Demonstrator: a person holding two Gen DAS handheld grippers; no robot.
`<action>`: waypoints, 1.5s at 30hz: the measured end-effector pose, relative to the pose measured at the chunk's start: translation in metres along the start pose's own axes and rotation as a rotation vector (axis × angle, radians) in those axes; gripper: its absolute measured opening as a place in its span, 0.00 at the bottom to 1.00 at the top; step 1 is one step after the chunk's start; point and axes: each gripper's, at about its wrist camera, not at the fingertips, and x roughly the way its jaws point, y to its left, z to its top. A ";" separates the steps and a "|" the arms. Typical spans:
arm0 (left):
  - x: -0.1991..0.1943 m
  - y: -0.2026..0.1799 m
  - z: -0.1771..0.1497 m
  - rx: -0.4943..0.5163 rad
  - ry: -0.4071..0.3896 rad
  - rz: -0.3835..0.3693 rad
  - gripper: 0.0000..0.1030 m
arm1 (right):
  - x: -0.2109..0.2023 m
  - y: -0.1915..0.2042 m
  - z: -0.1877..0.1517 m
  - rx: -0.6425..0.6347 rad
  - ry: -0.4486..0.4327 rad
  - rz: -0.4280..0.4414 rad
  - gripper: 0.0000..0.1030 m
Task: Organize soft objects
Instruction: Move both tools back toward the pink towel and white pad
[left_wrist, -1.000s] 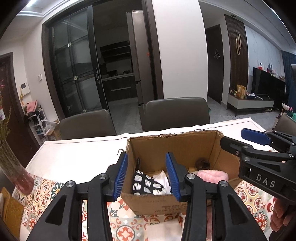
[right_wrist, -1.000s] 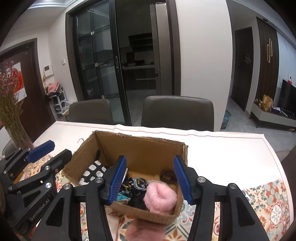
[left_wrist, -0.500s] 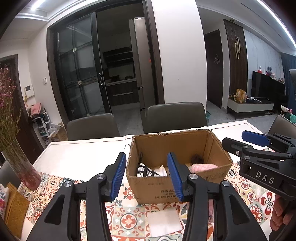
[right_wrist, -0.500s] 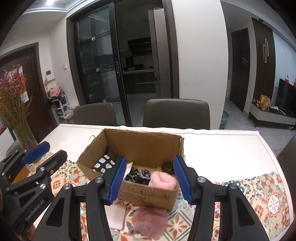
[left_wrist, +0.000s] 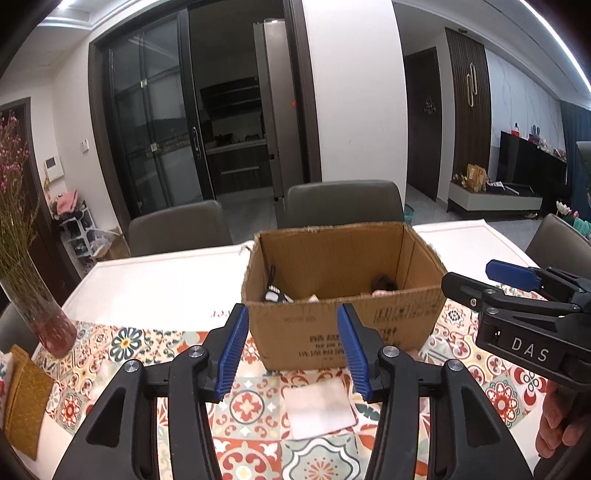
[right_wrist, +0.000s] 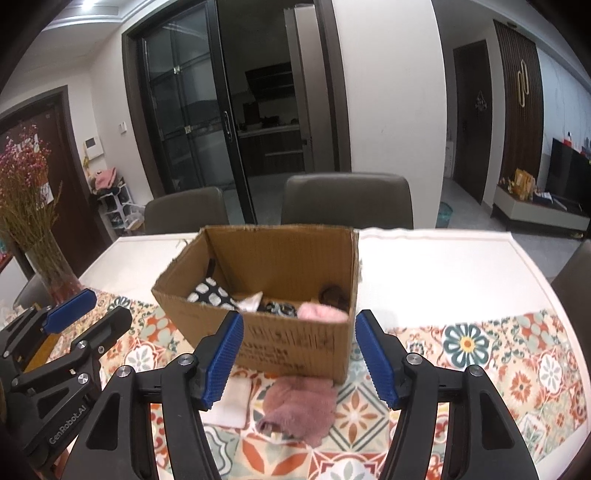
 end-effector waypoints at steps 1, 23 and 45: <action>0.002 -0.001 -0.003 0.001 0.011 -0.001 0.48 | 0.002 -0.002 -0.004 0.005 0.012 0.001 0.62; 0.050 -0.002 -0.057 -0.014 0.197 -0.045 0.55 | 0.051 -0.007 -0.056 0.021 0.189 -0.002 0.62; 0.105 -0.010 -0.113 -0.024 0.324 -0.104 0.63 | 0.101 -0.009 -0.103 0.019 0.331 0.005 0.62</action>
